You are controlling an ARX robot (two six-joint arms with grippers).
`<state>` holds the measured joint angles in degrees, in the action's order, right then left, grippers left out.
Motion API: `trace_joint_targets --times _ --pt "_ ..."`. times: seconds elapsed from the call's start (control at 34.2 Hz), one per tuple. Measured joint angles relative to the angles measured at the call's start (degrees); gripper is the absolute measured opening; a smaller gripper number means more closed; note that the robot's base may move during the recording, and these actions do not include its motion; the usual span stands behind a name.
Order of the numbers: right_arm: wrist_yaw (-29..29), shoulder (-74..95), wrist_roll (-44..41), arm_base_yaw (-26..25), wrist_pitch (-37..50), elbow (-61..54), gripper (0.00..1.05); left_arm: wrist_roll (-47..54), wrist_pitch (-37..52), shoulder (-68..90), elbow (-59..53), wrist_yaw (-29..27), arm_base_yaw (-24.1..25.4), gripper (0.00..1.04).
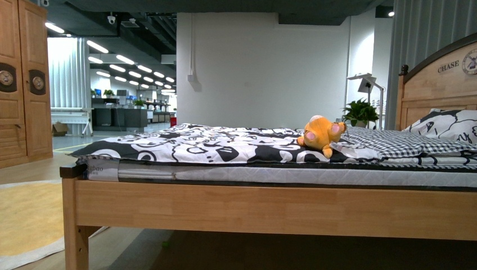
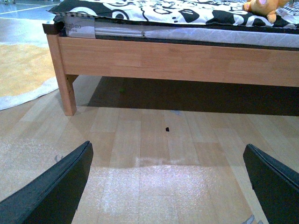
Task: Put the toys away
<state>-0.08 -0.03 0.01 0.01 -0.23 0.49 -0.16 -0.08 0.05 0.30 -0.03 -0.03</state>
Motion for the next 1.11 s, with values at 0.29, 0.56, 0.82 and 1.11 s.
trace_joint_targets --times 0.29,0.56,0.82,1.11 --pt "0.0 0.0 0.0 0.0 0.0 0.0 0.98 0.0 0.0 0.0 0.0 0.0 0.0 0.99" --pt "0.0 0.0 0.0 0.0 0.0 0.0 0.98 0.0 0.0 0.0 0.0 0.0 0.0 0.99" --pt "0.0 0.0 0.0 0.0 0.0 0.0 0.98 0.0 0.0 0.0 0.0 0.0 0.0 0.99" --pt "0.0 0.0 0.0 0.0 0.0 0.0 0.98 0.0 0.0 0.0 0.0 0.0 0.0 0.99"
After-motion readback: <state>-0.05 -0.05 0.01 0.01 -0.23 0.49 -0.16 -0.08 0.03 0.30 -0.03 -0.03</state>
